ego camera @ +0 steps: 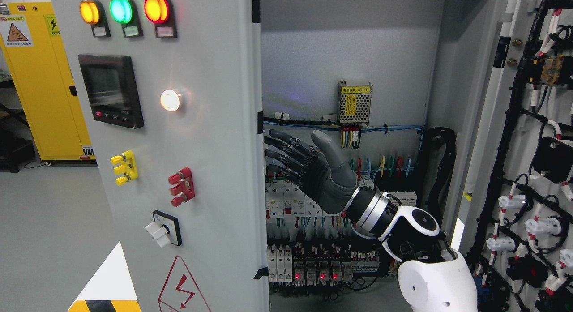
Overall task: Open door with both hands
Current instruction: 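Swing the indicator-light door open with the right hand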
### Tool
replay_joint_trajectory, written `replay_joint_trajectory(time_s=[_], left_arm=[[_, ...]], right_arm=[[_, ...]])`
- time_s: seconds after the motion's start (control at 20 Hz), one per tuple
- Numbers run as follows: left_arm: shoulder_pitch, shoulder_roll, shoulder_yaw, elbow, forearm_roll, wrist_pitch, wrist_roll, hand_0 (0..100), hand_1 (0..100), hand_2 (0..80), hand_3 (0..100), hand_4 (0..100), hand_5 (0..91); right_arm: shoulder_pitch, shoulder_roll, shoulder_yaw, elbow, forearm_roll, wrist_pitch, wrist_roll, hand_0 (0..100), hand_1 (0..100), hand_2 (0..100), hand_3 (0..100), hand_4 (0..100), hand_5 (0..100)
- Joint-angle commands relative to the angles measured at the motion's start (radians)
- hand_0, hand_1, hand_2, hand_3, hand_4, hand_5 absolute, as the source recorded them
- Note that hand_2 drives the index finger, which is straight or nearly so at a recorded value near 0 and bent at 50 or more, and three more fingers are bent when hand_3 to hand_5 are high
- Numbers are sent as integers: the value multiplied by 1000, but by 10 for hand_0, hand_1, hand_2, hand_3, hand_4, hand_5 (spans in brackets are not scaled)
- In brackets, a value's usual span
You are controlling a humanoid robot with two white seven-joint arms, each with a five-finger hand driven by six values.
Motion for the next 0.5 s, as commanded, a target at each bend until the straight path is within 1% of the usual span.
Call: replay_joint_trajectory(time_s=[0.0,0.1,0.35,0.45], left_arm=[[-25,1,0,-32,0,0,2,0,0,0,0,0,0],[-23,3,0,-32,0,0,0,0,0,0,0,0,0],[-23,1,0,-32,0,0,2,0,0,0,0,0,0],[-23,1,0,-32,0,0,0,0,0,0,0,0,0]], right_arm=[[18,16,17,-58,-1,1,14,232,29,0,0,0,0],[29,16,40,-69,-1,2,14,231,29,0,0,0,0],[76,17,46,-113,0,2,16,231,29,0,0,0,0],[87,16,83,-130,0,2,16,231,29,0,0,0,0]])
